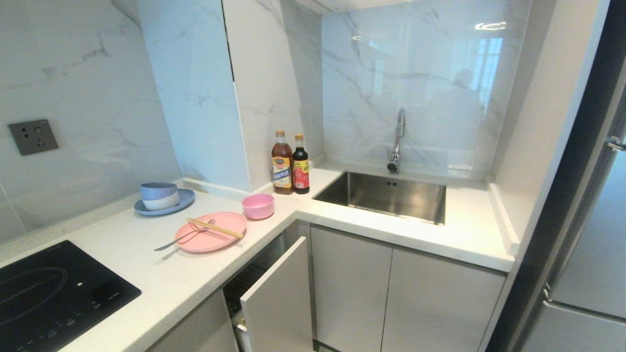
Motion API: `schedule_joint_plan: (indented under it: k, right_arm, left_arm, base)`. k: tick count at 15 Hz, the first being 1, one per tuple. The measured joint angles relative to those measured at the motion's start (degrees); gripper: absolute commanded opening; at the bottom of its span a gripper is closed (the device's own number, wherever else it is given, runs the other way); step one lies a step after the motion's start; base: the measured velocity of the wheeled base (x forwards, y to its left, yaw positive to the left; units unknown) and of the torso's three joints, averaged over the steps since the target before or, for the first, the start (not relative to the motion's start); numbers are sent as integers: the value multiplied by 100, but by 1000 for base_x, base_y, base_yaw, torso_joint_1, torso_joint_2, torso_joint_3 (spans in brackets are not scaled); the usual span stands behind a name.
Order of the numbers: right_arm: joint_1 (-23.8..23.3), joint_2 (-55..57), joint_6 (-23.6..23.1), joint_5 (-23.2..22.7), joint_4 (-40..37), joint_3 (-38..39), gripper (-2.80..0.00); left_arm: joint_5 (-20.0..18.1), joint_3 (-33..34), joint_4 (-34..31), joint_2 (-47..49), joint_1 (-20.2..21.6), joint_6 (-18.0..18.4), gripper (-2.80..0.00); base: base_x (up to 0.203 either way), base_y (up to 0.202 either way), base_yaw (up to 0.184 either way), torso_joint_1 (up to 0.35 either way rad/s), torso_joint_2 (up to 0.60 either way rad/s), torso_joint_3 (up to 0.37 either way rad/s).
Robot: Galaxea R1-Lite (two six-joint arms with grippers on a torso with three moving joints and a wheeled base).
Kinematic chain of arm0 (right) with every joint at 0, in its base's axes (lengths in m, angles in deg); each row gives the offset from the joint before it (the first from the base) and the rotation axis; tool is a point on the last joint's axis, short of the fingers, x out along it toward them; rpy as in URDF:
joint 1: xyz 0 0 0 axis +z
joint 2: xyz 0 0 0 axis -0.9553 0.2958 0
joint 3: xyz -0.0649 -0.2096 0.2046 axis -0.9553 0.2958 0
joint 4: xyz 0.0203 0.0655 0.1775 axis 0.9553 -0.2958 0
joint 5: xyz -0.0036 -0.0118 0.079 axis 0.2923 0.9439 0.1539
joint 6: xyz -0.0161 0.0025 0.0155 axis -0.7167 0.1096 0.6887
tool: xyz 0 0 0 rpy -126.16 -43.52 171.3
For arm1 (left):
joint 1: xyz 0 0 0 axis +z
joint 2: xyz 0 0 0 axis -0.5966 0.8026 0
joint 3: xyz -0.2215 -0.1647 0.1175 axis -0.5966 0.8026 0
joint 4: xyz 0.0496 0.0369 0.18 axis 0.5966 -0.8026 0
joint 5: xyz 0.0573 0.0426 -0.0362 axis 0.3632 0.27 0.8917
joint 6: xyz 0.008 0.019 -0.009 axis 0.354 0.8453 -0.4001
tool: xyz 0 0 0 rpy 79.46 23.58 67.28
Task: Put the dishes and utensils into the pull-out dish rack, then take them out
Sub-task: Open the cupboard
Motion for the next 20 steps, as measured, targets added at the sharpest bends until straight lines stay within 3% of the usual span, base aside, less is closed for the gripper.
schedule_joint_plan:
  k: [20]
  right_arm:
    - [2,0,0,1,0,0,-280]
  left_arm:
    - [0,0,0,-2,0,5,-280]
  base:
    - [0,0,0,0,0,0]
